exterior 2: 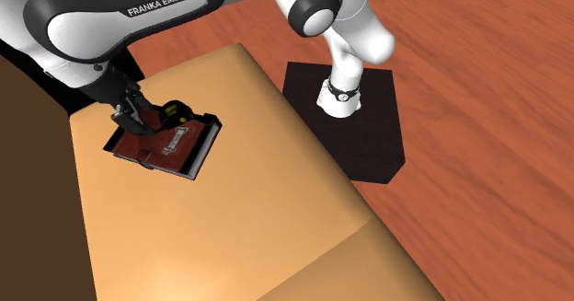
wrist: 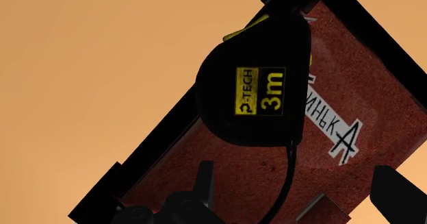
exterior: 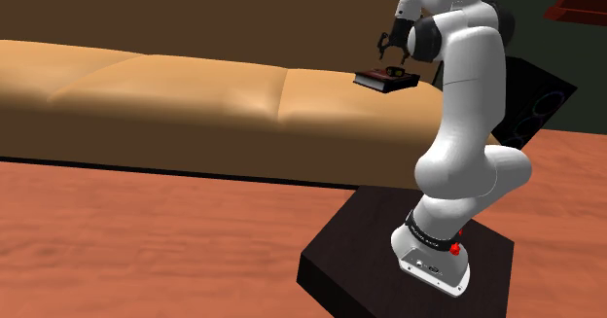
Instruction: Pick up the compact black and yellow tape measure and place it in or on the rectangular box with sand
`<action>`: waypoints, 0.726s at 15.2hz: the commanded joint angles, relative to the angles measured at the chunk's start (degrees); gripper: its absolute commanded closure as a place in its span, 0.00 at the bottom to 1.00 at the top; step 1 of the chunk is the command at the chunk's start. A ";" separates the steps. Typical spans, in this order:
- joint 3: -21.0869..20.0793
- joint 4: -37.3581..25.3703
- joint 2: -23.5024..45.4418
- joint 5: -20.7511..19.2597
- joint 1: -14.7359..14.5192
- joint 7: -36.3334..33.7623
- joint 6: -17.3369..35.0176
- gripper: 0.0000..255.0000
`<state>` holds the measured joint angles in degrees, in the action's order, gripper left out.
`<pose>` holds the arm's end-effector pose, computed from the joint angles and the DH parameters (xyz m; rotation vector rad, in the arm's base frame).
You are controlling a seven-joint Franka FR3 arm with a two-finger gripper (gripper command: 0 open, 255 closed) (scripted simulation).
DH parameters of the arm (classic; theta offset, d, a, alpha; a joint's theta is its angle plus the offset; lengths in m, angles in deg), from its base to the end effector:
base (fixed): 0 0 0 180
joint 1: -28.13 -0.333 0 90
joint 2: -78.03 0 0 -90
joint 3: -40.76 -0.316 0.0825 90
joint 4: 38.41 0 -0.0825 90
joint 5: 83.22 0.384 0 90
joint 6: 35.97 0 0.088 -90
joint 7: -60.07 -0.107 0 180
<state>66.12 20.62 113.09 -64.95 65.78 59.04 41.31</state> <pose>0.4233 -0.5436 0.4947 -2.5561 1.4707 0.2679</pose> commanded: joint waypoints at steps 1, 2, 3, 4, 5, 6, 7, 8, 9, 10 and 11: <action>-0.36 -7.71 2.72 0.89 2.14 -0.44 -4.87 0.00; -0.90 -15.10 5.76 1.91 4.24 -1.13 -8.95 0.00; -1.95 -24.88 10.16 3.23 7.14 -2.35 -13.84 0.00; -2.09 -24.94 10.17 3.14 7.21 -2.38 -13.85 0.00; -2.13 -24.87 10.14 3.10 7.20 -2.38 -13.82 0.00; -2.15 -24.93 10.16 3.10 7.23 -2.40 -13.84 0.00; -2.14 -24.79 10.09 3.07 7.19 -2.38 -13.78 0.00; -2.16 -24.86 10.13 3.08 7.21 -2.39 -13.81 0.00; -2.17 -24.92 10.16 3.09 7.23 -2.40 -13.84 0.00; -2.17 -24.93 10.16 3.09 7.23 -2.40 -13.84 0.00; -2.17 -24.94 10.17 3.09 7.23 -2.40 -13.84 0.00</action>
